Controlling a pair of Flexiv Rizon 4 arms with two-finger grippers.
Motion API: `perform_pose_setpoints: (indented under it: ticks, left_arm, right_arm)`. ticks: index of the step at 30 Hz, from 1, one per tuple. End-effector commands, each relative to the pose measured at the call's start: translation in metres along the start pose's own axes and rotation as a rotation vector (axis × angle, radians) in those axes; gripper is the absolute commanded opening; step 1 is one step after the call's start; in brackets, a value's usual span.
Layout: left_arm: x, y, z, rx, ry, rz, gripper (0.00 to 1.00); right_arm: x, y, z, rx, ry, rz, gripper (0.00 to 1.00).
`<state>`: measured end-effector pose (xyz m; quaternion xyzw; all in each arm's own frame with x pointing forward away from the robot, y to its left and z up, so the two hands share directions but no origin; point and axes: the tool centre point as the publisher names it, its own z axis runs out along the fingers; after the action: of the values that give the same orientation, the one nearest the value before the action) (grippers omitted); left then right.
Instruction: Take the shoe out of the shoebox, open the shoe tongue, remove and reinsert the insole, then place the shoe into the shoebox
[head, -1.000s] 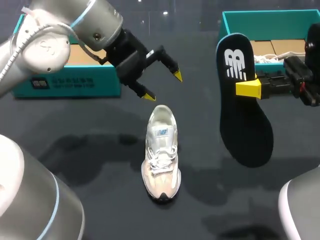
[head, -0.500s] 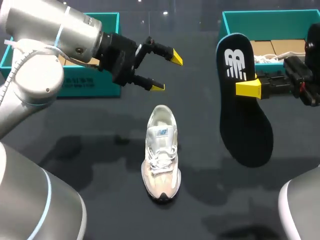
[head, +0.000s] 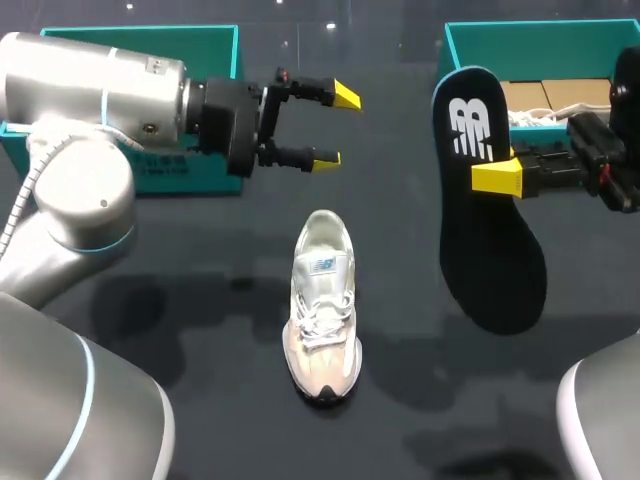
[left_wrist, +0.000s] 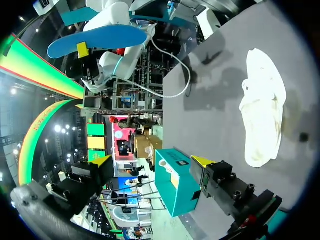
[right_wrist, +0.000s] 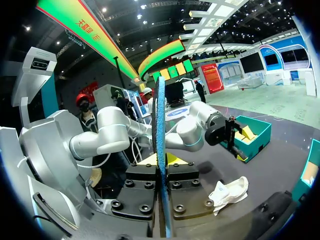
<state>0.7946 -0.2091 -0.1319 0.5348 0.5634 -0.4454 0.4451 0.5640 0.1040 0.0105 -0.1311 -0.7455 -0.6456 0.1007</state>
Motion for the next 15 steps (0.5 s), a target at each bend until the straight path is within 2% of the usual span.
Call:
perform_pose_setpoints:
  ticks: [1, 4, 10, 15]
  left_arm:
    - [0.004, -0.004, -0.008, -0.022, -0.152, 0.009, 1.0]
    - [-0.001, 0.001, -0.013, -0.025, -0.18, 0.005, 1.0]
    - [-0.008, 0.006, -0.018, -0.045, -0.192, 0.02, 1.0]
    - [-0.01, 0.012, -0.022, -0.068, -0.192, 0.02, 1.0]
  right_arm:
    - [0.003, -0.004, 0.0, -0.006, -0.007, 0.001, 0.0]
    - [0.003, -0.004, 0.0, -0.006, -0.007, 0.001, 0.0]
    - [-0.045, -0.001, 0.004, -0.003, 0.033, 0.093, 0.0]
    - [-0.076, 0.002, 0.005, -0.029, 0.058, 0.152, 0.0]
